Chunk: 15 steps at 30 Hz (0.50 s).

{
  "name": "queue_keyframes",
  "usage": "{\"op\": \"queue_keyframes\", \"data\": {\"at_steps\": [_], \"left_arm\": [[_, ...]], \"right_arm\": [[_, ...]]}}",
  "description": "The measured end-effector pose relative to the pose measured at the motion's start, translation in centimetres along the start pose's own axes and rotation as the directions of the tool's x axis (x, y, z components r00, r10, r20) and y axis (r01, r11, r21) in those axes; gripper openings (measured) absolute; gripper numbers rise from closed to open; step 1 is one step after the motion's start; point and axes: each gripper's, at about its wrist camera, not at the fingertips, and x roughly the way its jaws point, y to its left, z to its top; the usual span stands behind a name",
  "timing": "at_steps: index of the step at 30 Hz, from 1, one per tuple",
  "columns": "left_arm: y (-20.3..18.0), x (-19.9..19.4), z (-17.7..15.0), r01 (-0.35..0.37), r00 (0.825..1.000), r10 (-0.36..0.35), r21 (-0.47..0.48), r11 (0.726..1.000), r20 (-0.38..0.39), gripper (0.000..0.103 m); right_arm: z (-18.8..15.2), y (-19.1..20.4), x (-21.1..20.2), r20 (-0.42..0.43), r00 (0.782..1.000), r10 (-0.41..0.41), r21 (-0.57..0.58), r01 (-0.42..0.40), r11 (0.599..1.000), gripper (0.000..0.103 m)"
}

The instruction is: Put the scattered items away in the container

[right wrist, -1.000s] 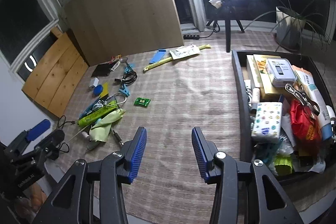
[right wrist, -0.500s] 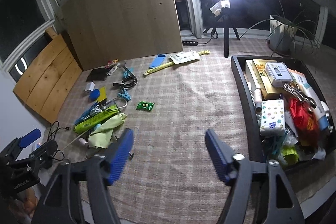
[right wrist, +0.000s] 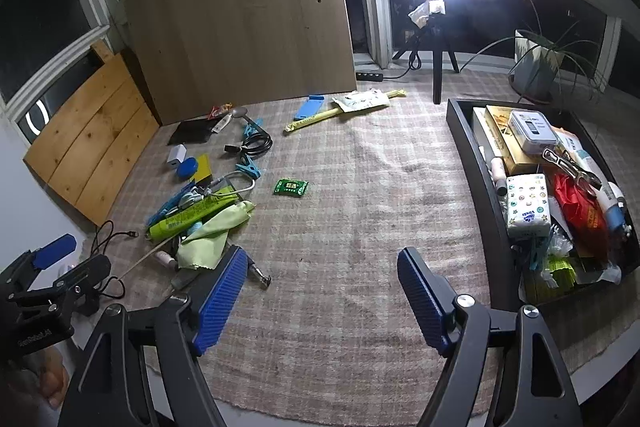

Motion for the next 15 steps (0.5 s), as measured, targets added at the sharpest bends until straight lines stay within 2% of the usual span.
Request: {"op": "queue_keyframes", "data": {"at_steps": [15], "left_arm": [[0.97, -0.39, -0.87, -0.017, 1.000, 0.017, -0.038, 0.999, -0.004, 0.094]], "right_arm": [[-0.56, 1.11, -0.24, -0.004, 1.000, 0.016, -0.010, -0.016, 1.000, 0.076]]}}
